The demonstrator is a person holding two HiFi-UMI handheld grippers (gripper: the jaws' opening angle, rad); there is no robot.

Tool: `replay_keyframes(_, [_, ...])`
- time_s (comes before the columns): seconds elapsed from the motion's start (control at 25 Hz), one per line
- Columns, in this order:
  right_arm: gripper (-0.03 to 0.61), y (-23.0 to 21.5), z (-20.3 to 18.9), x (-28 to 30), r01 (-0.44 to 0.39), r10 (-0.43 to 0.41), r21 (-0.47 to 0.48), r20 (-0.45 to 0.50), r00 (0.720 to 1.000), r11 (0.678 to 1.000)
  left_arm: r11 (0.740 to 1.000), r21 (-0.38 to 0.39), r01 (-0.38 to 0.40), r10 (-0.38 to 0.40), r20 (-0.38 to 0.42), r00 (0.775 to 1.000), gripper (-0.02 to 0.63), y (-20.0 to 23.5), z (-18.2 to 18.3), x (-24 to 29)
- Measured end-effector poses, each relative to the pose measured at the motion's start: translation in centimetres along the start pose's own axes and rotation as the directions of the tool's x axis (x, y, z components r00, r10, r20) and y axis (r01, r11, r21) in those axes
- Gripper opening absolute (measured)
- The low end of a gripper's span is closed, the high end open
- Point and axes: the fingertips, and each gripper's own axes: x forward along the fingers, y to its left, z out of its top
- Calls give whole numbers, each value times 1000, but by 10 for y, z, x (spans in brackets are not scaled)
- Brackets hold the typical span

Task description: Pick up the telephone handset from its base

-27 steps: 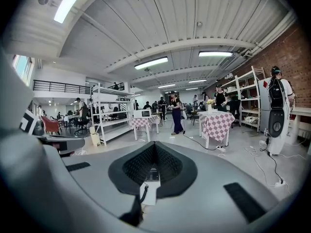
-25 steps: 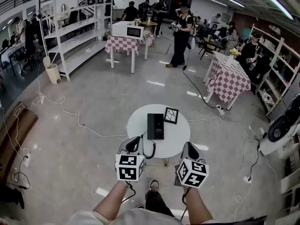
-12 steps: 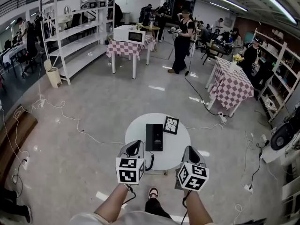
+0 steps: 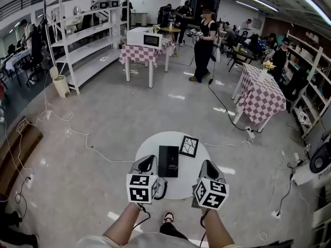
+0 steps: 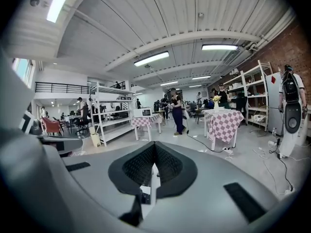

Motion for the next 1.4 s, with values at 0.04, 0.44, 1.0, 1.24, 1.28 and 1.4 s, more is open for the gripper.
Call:
replay_keyframes(0.04, [21, 0, 3, 7, -8, 8, 0, -2, 1000, 1000, 1000, 0, -8, 8, 1, 1000, 17, 2, 4, 5])
replay_keyframes(0.44, [23, -6, 19, 70, -65, 65, -5, -16, 998, 998, 999, -4, -48, 48, -14, 999, 17, 15, 15, 54])
replay_keyframes(1.0, [23, 0, 29, 147, -163, 164, 8, -44, 986, 987, 992, -10, -128, 127, -22, 992, 17, 38, 30, 95])
replay_keyframes(1.24, [23, 11, 13, 161, -174, 176, 25, -95, 980, 984, 988, -23, -155, 153, -69, 986, 17, 54, 14, 93])
replay_keyframes(1.28, [22, 12, 11, 165, -171, 172, 19, -101, 980, 985, 988, -28, -150, 148, -78, 986, 17, 57, 10, 96])
replay_keyframes(1.4, [21, 15, 12, 174, -158, 159, 18, -109, 981, 987, 989, -41, -140, 136, -104, 985, 17, 67, 3, 106])
